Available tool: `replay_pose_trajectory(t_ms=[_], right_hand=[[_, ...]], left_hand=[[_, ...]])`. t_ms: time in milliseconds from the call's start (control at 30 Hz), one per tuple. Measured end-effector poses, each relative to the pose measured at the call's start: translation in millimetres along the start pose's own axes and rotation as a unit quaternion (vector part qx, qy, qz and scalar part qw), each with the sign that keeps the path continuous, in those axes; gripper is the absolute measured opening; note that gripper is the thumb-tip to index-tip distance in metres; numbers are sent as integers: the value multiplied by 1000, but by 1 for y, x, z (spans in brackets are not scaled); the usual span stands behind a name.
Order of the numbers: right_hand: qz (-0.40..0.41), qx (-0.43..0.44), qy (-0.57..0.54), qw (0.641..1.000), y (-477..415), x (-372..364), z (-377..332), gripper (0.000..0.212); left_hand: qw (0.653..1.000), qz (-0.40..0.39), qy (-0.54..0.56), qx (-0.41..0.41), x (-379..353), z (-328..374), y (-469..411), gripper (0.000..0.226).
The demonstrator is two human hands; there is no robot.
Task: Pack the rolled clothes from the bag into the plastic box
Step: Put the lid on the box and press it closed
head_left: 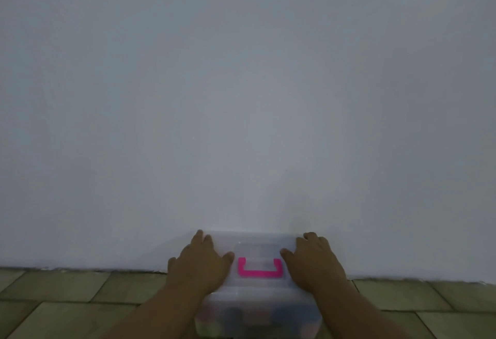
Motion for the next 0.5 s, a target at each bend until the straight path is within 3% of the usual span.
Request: replay_pose_trajectory(t_ms=[133,233,300,400,500], right_hand=[[-17,60,63,996,1,-1,-6,42],[-16,27,38,999,2,4,-1,45],[-14,4,31,999,3,9,2,44],[-1,-115,-28,993,6,15,20,49],[-65,-273,-185,942,11,9,37,74]], left_hand=[[1000,8,9,-7,2,0,-2,88],[1000,14,19,8,5,1,4,87],[996,33,53,62,9,-6,8,88],[963,45,196,179,9,-19,17,97],[928,66,297,216,6,-21,20,86]])
Point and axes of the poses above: each hand's wrist, its own y-axis away from the middle knuckle, its own x-axis out of the back of the hand, z = x × y, the point moved 5 cm from there along -y, towards the middle knuckle, and after that the axes turned 9 degrees about -x, right-handed, at the moved point
